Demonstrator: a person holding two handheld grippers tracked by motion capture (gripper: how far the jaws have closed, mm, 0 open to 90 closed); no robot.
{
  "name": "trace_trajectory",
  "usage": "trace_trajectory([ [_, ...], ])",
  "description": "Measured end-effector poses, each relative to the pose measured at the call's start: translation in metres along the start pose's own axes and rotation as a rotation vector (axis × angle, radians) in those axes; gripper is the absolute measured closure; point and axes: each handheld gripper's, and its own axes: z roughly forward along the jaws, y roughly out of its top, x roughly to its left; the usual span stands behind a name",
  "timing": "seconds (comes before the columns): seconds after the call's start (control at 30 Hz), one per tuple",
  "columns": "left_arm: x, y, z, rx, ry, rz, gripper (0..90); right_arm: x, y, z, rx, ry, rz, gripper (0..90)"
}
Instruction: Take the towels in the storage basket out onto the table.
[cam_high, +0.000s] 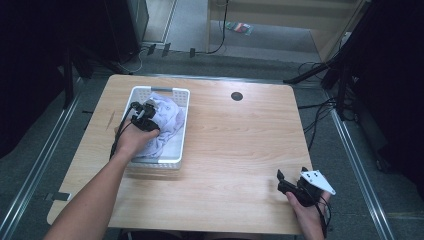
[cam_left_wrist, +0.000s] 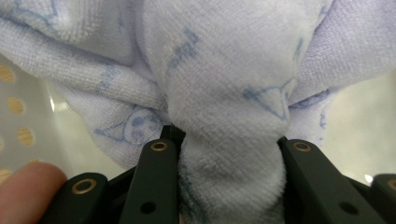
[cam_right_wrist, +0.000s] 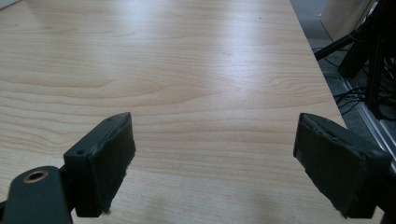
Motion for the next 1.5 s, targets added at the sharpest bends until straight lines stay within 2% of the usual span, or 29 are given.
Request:
trace_trajectory([
  [0.1,0.001,0.0,-0.004,-0.011,0.011,-0.005,69.2,-0.001,0.0,0.0,0.002,0.002,0.004,13.1],
  [0.13,0.003,0.001,-0.008,-0.012,-0.004,-0.023,69.2,-0.001,0.0,0.0,0.003,0.003,0.01,13.1],
  [0.23,0.003,0.002,-0.015,-0.02,-0.001,-0.018,69.2,-0.001,0.0,0.0,-0.001,0.001,0.011,13.1],
  [0.27,0.002,0.003,-0.023,-0.04,0.002,-0.015,69.2,-0.001,0.0,0.0,0.0,0.0,0.011,13.1],
  [0.3,0.002,0.003,-0.023,-0.04,0.002,-0.015,69.2,-0.001,0.0,0.0,0.0,0.0,0.01,13.1],
  [0.33,0.002,0.004,-0.033,-0.052,-0.007,-0.014,69.2,-0.001,0.0,0.0,-0.002,0.001,0.01,13.1],
  [0.37,0.002,0.004,-0.033,-0.052,-0.007,-0.014,69.1,-0.001,0.0,0.0,-0.002,0.001,0.01,13.1],
  [0.4,0.003,0.005,-0.042,-0.062,-0.022,-0.014,69.1,-0.001,0.0,0.0,0.001,0.0,0.01,13.1],
  [0.43,0.003,0.005,-0.042,-0.062,-0.022,-0.014,69.1,-0.001,0.0,0.0,0.001,0.0,0.01,13.1],
  [0.47,0.006,0.004,-0.054,-0.08,-0.04,-0.02,69.0,-0.001,0.0,0.0,0.003,0.001,0.008,13.2],
  [0.5,0.006,0.004,-0.054,-0.08,-0.04,-0.02,68.9,-0.001,0.0,0.0,0.003,0.001,0.008,13.2],
  [0.57,0.009,0.004,-0.065,-0.098,-0.09,-0.044,68.9,-0.001,0.0,0.0,0.002,0.002,0.006,13.2],
  [0.7,0.012,0.003,-0.09,-0.129,-0.077,-0.041,68.8,0.0,0.0,-0.001,-0.007,-0.008,0.001,12.6],
  [0.77,0.015,0.003,-0.096,-0.123,-0.08,-0.035,68.8,0.001,-0.001,-0.001,-0.01,-0.009,-0.002,12.0],
  [0.8,0.016,0.003,-0.103,-0.127,-0.075,-0.03,68.7,0.003,-0.001,-0.002,-0.015,-0.011,-0.029,7.9],
  [0.83,0.016,0.003,-0.103,-0.127,-0.075,-0.03,68.7,0.003,-0.001,-0.002,-0.015,-0.011,-0.029,7.9],
  [0.9,0.019,0.003,-0.114,-0.138,-0.068,-0.028,68.7,0.005,-0.001,-0.002,-0.015,-0.022,-0.054,6.2],
  [1.03,0.02,0.005,-0.125,-0.143,-0.064,-0.019,68.6,0.006,-0.001,-0.002,-0.013,-0.029,-0.054,6.1],
  [1.17,0.015,0.008,-0.137,-0.149,-0.07,-0.004,68.5,0.005,-0.001,-0.002,-0.021,-0.024,-0.04,5.0],
  [1.37,0.003,0.016,-0.143,-0.162,-0.075,0.01,68.2,0.005,-0.002,-0.004,-0.04,0.007,-0.049,3.1],
  [1.5,-0.015,0.019,-0.141,-0.173,-0.096,0.021,68.1,0.006,-0.002,-0.004,-0.048,0.012,-0.056,2.7],
])
